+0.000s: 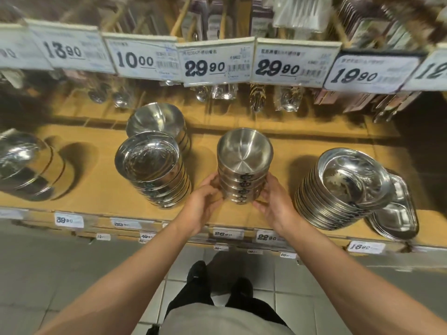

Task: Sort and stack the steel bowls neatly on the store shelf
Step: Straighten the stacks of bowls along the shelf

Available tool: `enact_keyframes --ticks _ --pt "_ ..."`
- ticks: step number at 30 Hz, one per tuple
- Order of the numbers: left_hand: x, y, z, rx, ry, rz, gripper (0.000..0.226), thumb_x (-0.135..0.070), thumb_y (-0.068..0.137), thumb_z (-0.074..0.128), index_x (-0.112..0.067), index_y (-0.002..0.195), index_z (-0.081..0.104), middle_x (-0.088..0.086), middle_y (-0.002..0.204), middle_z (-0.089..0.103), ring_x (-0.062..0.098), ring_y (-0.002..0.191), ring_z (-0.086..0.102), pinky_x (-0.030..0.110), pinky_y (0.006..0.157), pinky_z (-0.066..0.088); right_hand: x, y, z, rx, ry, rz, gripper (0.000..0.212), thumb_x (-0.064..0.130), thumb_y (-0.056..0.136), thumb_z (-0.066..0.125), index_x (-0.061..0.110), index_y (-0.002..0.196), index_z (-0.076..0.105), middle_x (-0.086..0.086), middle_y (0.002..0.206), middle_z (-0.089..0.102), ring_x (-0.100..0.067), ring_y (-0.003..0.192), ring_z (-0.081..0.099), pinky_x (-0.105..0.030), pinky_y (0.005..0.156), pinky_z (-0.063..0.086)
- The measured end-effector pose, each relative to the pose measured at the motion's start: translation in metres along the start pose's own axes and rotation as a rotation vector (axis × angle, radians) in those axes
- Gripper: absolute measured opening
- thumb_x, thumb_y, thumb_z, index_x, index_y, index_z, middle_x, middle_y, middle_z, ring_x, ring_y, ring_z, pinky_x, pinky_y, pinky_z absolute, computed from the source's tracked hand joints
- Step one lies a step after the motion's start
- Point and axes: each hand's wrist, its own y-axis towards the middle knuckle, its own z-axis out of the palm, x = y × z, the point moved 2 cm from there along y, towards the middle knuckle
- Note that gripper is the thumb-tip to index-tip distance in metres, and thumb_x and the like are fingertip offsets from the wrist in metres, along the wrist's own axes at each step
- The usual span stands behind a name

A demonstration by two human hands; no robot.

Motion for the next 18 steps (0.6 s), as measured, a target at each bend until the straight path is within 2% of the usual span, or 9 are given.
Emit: enact_keyframes --ticks 2,5,7,9,14,18 --pt "-0.004 -0.002 0.005 -0.058 -0.058 -0.044 0.037 -0.032 0.102 0.043 -0.026 0.136 0.057 -0.009 0.130 0.068 0.013 0.128 0.056 0.041 0.107 0.043 0.001 -0.001 0.001 0.004 0.015 0.004 0.026 0.039 0.108 0.040 0.038 0.102 0.065 0.016 0.103 0.074 -0.008 0.111 0.063 -0.035 0.094 0.050" --pt "-0.007 -0.003 0.013 -0.091 -0.022 -0.065 0.038 -0.048 0.104 0.038 -0.031 0.129 0.060 -0.012 0.118 0.073 0.009 0.118 0.062 0.037 0.099 0.048 0.001 -0.007 0.002 -0.015 0.048 0.022 0.026 0.037 0.108 0.039 0.036 0.103 0.064 0.011 0.111 0.071 -0.009 0.111 0.063 -0.034 0.094 0.050" --pt "-0.008 -0.006 0.018 -0.085 0.021 -0.075 0.032 -0.049 0.103 0.040 -0.035 0.122 0.061 -0.013 0.112 0.075 0.005 0.110 0.066 0.033 0.092 0.049 0.001 -0.013 0.003 -0.024 0.059 0.022 0.026 0.036 0.108 0.039 0.036 0.104 0.065 0.010 0.114 0.070 -0.009 0.110 0.063 -0.031 0.088 0.051" --pt "-0.008 -0.010 0.021 -0.081 0.045 -0.079 0.028 -0.048 0.103 0.041 -0.038 0.120 0.061 -0.016 0.110 0.075 0.003 0.106 0.068 0.032 0.091 0.049 0.001 -0.019 0.002 -0.025 0.068 0.021 0.025 0.035 0.109 0.040 0.036 0.105 0.065 0.008 0.118 0.070 -0.011 0.112 0.062 -0.031 0.089 0.051" --pt "-0.010 -0.019 0.030 -0.085 0.032 -0.089 0.027 -0.046 0.104 0.041 -0.037 0.118 0.062 -0.017 0.105 0.076 0.001 0.100 0.070 0.031 0.087 0.050 0.003 -0.029 -0.003 -0.003 0.049 0.022 0.026 0.035 0.108 0.040 0.031 0.111 0.065 0.003 0.120 0.070 -0.016 0.120 0.060 -0.043 0.109 0.046" --pt "-0.012 -0.028 0.037 -0.070 0.017 -0.092 0.028 -0.046 0.104 0.040 -0.035 0.117 0.063 -0.018 0.104 0.076 0.003 0.105 0.068 0.030 0.088 0.049 0.003 -0.037 -0.005 0.010 0.011 0.010 0.027 0.037 0.108 0.040 0.029 0.112 0.065 0.000 0.121 0.070 -0.019 0.120 0.060 -0.046 0.111 0.045"
